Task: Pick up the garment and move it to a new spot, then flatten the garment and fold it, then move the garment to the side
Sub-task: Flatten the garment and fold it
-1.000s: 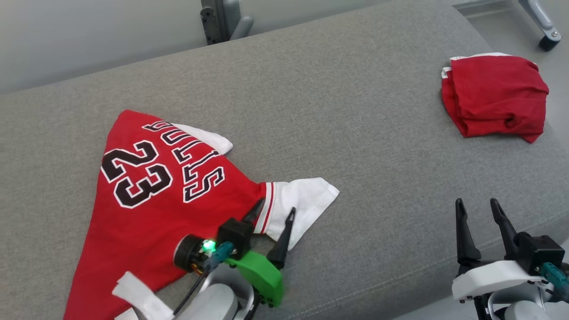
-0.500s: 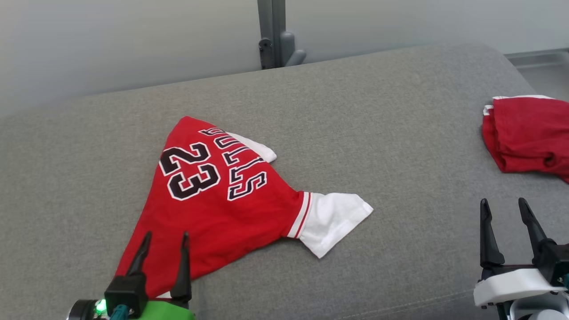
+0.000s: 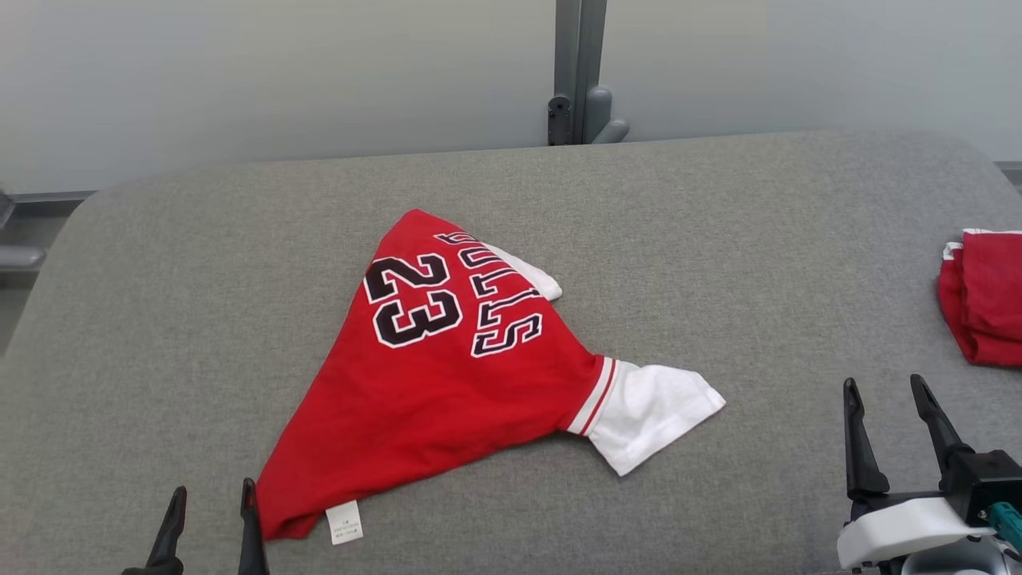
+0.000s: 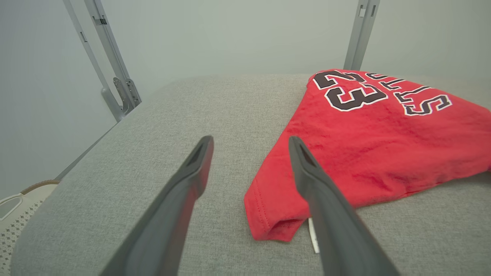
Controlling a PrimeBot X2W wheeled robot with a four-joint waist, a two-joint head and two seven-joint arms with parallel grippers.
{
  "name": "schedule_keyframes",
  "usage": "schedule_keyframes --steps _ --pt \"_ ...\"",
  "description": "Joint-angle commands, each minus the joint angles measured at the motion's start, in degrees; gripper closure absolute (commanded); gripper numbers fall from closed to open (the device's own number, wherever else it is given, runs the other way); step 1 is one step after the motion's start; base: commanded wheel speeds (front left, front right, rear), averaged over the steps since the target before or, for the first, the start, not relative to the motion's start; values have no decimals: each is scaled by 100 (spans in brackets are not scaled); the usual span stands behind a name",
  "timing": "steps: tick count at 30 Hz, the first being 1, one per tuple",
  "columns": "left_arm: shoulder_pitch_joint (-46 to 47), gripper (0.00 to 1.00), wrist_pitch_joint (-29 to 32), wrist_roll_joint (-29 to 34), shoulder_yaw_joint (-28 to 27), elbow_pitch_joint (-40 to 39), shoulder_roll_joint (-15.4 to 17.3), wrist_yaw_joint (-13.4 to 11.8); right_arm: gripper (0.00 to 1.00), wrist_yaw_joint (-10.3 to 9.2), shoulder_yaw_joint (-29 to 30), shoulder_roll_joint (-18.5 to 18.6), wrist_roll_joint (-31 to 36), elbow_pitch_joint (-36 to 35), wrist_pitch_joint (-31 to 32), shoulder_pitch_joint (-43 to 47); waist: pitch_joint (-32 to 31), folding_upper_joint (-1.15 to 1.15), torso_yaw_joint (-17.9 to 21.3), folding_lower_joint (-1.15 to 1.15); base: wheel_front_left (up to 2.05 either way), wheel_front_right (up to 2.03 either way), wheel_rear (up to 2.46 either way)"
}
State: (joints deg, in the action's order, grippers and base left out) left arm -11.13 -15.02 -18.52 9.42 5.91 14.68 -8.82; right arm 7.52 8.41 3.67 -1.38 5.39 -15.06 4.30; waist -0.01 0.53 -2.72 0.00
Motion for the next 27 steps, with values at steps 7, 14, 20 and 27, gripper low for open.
schedule_keyframes --steps 7,14,20,27 --pt "-143 0 -17 287 -288 -35 -271 580 0 -7 -90 21 83 101 -18 38 -58 -53 41 0 0 0 0" --pt "-98 0 -17 485 -529 102 -478 836 0 -7 -194 15 83 233 -18 6 -63 -53 139 0 0 0 0" --pt "-112 0 -17 674 -697 178 -624 1031 0 -7 -242 2 62 306 -18 -55 -31 -53 108 0 0 0 0" --pt "-95 0 -17 789 -837 235 -730 1130 0 -7 -256 -8 51 319 -18 -78 -29 -53 60 0 0 0 0"
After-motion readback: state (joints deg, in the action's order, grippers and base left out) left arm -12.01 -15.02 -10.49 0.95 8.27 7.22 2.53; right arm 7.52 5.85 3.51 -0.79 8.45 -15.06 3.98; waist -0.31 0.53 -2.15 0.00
